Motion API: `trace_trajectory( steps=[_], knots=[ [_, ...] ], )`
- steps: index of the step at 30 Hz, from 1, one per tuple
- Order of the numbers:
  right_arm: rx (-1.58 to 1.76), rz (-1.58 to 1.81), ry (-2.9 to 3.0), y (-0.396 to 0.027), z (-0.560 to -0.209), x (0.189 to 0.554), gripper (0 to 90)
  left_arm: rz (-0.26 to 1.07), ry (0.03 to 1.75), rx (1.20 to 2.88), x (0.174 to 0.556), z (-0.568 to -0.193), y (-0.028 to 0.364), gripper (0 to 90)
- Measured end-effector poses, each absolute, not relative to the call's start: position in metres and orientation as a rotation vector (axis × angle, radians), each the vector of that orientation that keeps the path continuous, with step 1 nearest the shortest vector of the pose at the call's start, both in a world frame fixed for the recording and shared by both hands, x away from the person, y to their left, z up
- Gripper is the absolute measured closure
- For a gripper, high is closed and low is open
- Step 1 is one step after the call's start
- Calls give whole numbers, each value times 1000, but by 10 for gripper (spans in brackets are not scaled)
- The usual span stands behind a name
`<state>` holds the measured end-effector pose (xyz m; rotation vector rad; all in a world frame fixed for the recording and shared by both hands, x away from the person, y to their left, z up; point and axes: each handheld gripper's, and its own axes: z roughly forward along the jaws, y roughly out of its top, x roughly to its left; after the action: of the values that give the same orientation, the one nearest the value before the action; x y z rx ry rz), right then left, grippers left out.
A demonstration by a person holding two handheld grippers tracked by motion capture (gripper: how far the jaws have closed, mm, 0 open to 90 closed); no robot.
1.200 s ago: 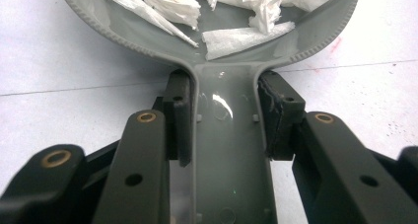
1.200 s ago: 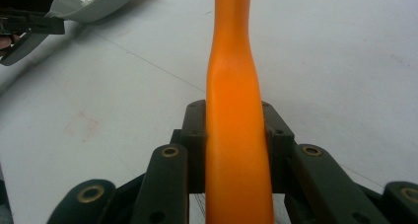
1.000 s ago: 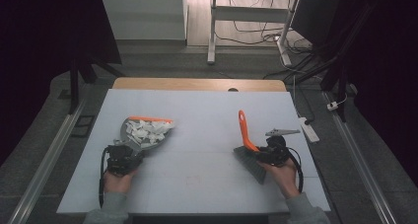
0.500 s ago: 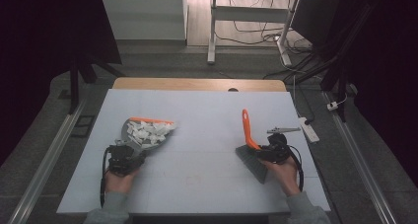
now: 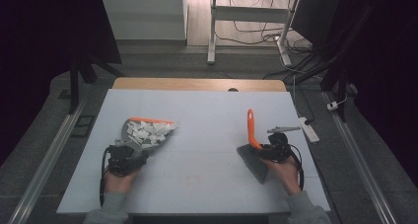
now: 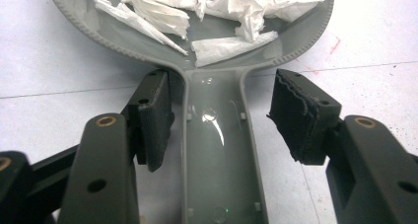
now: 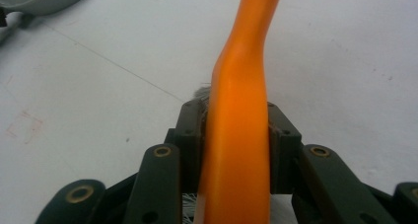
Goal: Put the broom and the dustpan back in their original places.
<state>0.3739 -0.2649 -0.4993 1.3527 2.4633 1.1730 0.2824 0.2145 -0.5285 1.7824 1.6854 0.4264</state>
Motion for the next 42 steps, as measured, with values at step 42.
trace_trajectory(
  steps=[42],
  knots=[
    [1305,1028,2382,-272,-500,378,484,443,1593,1802,274,-518,226,246]
  ],
)
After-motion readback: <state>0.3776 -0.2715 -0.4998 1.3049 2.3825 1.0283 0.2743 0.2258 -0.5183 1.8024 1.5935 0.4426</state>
